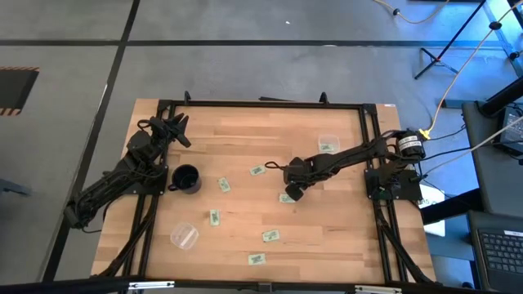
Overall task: Pick and place items into bin
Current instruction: Put the light green stevia packet into the top transparent bin
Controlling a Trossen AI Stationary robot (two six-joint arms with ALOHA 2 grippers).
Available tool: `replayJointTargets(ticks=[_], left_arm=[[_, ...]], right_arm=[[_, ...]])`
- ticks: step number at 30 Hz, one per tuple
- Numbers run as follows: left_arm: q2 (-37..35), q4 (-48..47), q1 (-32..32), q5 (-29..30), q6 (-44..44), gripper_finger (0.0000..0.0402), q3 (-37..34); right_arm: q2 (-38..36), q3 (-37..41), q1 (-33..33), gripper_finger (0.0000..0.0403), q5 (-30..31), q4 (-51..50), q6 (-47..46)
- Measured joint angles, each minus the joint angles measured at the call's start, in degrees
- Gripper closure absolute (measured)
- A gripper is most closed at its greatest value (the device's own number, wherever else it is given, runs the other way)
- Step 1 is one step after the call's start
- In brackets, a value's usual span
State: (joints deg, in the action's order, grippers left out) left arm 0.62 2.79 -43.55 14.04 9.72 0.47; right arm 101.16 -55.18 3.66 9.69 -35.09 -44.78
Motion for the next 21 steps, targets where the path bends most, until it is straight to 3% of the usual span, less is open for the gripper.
replayJointTargets(ticks=[6, 13, 17, 21], left_arm=[[0.0, 0.0, 0.0, 0.0, 0.0, 0.0295, 0.0], [0.0, 0.0, 0.0, 0.0, 0.0, 0.0295, 0.0], [0.0, 0.0, 0.0, 0.0, 0.0, 0.0295, 0.0], [0.0, 0.0, 0.0, 0.0, 0.0, 0.0295, 0.0]], right_arm=[[0.0, -0.2, 0.0, 0.0396, 0.1, -0.4, 1.0], [-1.3, -0.5, 0.0, 0.0399, 0.0, -1.8, 4.5], [-5.0, -4.0, 0.0, 0.04, 2.4, -9.4, 6.2], [-10.3, -8.3, -0.5, 0.0401, 9.6, -22.3, 4.3]])
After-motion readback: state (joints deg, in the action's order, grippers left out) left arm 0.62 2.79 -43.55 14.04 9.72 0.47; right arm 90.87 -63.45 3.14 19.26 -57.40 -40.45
